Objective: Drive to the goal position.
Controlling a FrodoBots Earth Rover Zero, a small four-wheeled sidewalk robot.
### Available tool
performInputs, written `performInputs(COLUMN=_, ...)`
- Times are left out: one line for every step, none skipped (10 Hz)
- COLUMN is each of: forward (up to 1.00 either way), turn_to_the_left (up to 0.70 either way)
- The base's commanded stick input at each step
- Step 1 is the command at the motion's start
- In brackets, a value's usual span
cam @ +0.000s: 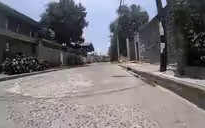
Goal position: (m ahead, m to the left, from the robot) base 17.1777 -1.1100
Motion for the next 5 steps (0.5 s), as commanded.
performInputs(forward=1.00, turn_to_the_left=-0.40)
performInputs(forward=1.00, turn_to_the_left=-0.40)
performInputs(forward=1.00, turn_to_the_left=-0.40)
performInputs(forward=1.00, turn_to_the_left=-0.40)
performInputs(forward=1.00, turn_to_the_left=-0.30)
